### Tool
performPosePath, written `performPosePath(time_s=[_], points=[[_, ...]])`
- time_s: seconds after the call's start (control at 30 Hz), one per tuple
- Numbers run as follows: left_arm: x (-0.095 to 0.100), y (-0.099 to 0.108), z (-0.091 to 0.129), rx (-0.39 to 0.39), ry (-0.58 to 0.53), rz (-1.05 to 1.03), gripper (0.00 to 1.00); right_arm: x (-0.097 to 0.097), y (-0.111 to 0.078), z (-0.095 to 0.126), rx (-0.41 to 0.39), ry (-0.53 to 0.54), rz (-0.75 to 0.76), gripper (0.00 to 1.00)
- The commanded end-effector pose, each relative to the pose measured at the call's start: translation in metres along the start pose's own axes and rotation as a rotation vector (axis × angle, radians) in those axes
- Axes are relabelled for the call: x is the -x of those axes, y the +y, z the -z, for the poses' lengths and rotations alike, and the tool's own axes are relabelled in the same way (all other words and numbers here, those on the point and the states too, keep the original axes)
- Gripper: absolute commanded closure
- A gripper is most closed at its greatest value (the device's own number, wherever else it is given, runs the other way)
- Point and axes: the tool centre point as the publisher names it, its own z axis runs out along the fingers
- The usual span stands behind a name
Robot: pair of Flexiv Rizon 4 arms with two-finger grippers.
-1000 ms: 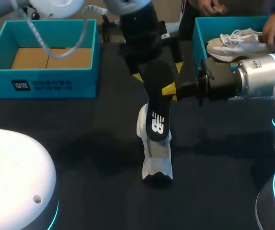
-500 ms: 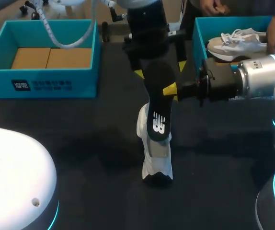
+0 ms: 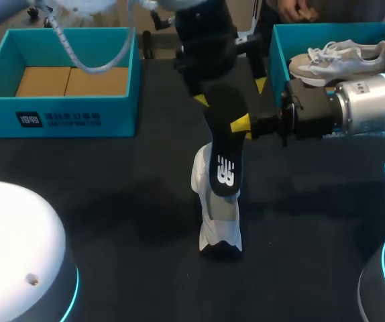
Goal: Take the shoe out of the shoebox, open the shoe tongue, remove and reinsert the insole, then place the shoe into the shoebox
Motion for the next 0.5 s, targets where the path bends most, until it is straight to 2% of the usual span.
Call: performPosePath(time_s=[0.03, 0.4, 0.5], points=[[-0.032, -0.015, 0.006, 0.045, -0.212, -0.016, 0.00, -0.004, -0.004, 0.004, 0.009, -0.007, 0.002, 1.00], [-0.042, -0.020, 0.013, 0.030, -0.445, -0.050, 0.00, -0.009, -0.008, 0.007, 0.019, -0.011, 0.000, 1.00], [-0.046, -0.022, 0.012, 0.020, -0.472, -0.059, 0.00, -0.011, -0.009, 0.009, 0.025, -0.010, 0.001, 1.00]])
